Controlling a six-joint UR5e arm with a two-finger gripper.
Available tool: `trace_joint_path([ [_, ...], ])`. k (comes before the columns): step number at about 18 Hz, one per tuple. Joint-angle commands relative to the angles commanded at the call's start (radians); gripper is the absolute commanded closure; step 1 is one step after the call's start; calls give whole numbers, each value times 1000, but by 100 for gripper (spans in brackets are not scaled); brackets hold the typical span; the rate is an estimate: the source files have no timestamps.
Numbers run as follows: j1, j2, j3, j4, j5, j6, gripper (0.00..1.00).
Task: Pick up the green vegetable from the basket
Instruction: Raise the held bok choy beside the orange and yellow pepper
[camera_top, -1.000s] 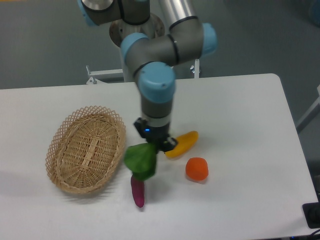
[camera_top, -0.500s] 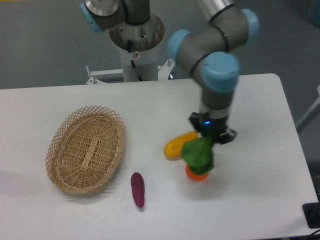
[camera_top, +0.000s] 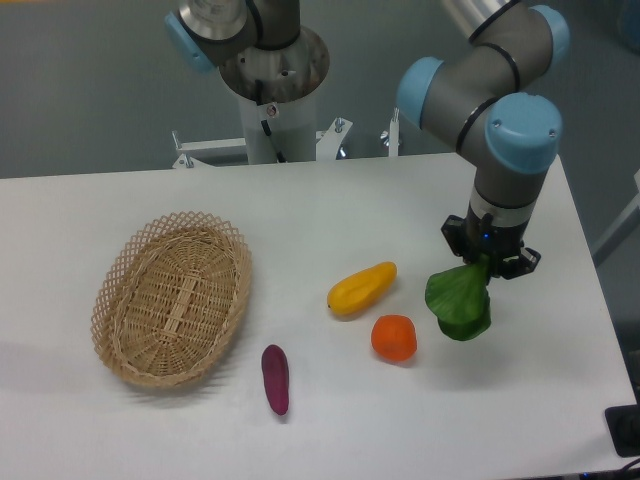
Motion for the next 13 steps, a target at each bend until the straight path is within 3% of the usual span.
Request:
trace_joint_path([
  [9,-5,-21,44,-63,2,0,78],
  [13,-6,-21,43,-63,9,0,78],
])
